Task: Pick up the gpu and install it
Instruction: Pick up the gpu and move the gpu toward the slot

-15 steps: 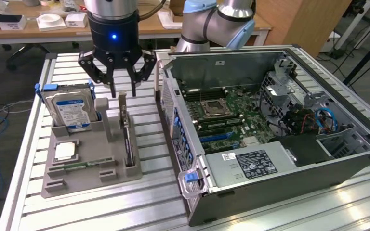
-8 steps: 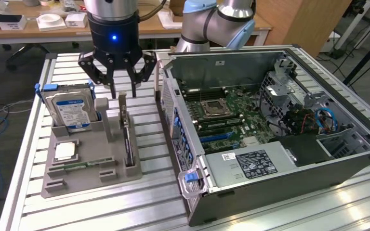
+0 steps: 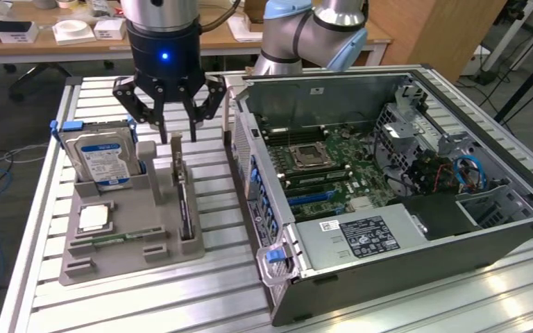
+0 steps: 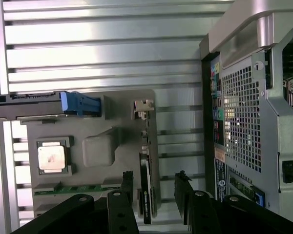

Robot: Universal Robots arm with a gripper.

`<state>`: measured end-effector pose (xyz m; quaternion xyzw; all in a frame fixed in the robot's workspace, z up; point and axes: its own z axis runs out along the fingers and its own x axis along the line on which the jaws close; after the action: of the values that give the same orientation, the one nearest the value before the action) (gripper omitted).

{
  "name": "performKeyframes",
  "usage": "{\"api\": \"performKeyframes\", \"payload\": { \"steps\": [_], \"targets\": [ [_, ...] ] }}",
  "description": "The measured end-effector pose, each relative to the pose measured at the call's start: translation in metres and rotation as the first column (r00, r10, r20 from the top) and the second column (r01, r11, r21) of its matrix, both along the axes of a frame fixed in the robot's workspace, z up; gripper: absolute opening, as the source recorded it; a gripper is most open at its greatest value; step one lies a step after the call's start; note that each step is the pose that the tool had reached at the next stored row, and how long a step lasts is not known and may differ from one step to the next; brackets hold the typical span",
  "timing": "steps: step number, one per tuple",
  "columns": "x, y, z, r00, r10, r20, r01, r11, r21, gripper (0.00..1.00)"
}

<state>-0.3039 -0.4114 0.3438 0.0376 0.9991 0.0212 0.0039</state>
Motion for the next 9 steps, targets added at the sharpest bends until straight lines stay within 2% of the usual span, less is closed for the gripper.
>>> {"api": "performKeyframes", "payload": {
  "steps": [9],
  "targets": [
    [0.0000,-0.0018,-0.0013,1.0000,0.000,0.0000,0.000,1.0000,0.0000,0.47]
  ]
}}
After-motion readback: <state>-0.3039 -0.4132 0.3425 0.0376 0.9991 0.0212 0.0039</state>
